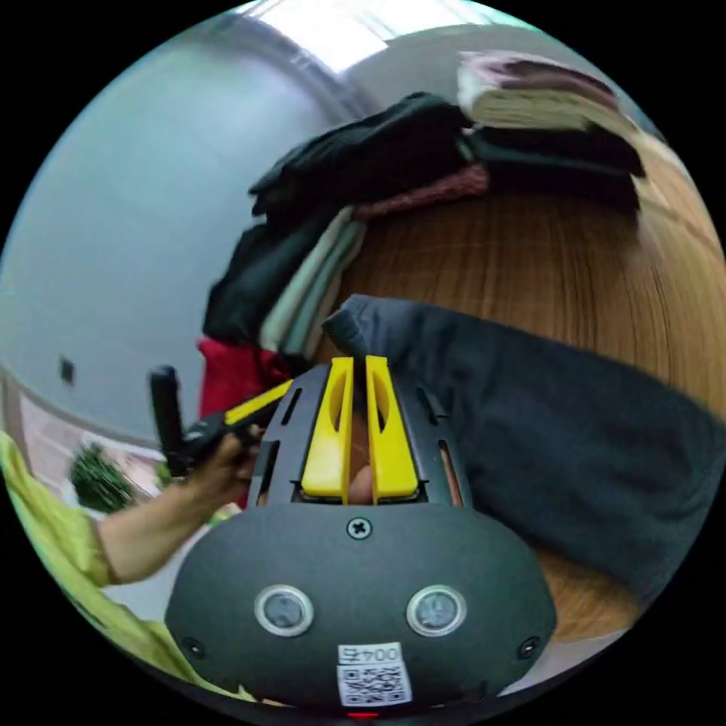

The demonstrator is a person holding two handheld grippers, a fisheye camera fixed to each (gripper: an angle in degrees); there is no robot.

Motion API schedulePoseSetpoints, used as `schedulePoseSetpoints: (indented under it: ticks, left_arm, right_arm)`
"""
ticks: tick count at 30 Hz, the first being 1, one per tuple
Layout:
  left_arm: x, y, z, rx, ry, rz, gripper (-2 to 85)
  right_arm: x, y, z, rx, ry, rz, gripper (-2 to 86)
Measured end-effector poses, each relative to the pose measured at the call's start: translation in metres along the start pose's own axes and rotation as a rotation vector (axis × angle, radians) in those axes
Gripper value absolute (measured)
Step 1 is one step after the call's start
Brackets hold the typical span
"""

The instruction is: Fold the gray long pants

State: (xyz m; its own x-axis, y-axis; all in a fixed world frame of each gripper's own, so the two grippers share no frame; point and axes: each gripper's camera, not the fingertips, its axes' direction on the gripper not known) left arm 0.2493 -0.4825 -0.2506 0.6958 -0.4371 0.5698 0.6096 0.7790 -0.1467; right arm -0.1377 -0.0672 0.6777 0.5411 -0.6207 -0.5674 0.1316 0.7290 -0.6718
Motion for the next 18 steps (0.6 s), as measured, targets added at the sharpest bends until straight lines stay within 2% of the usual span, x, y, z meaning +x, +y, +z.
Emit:
schedulePoseSetpoints:
  ticks: [1,4,9,13,15,18]
  left_arm:
    - [0.005,-0.005,-0.003,-0.006,-0.014,0.014,2.3]
    - [0.028,-0.032,-0.003,-0.082,-0.071,0.077,5.1]
    - [0.068,-0.06,0.025,-0.265,-0.104,0.137,11.4]
    - [0.11,-0.056,0.0,-0.244,-0.17,0.191,10.9]
    - [0.147,-0.04,-0.02,-0.226,-0.164,0.284,6.9]
    - [0.191,-0.027,-0.065,-0.135,-0.322,0.373,4.6]
  right_arm:
    - [0.019,0.009,-0.029,0.056,-0.088,0.126,3.9]
    - [0.055,0.033,-0.088,0.164,-0.207,0.311,4.2]
    - [0.067,0.052,-0.158,0.216,-0.193,0.343,4.1]
    - [0.057,0.059,-0.193,0.21,-0.159,0.318,3.9]
    - [0.053,0.061,-0.201,0.202,-0.155,0.323,3.8]
    - [0.04,0.06,-0.217,0.215,-0.171,0.321,3.5]
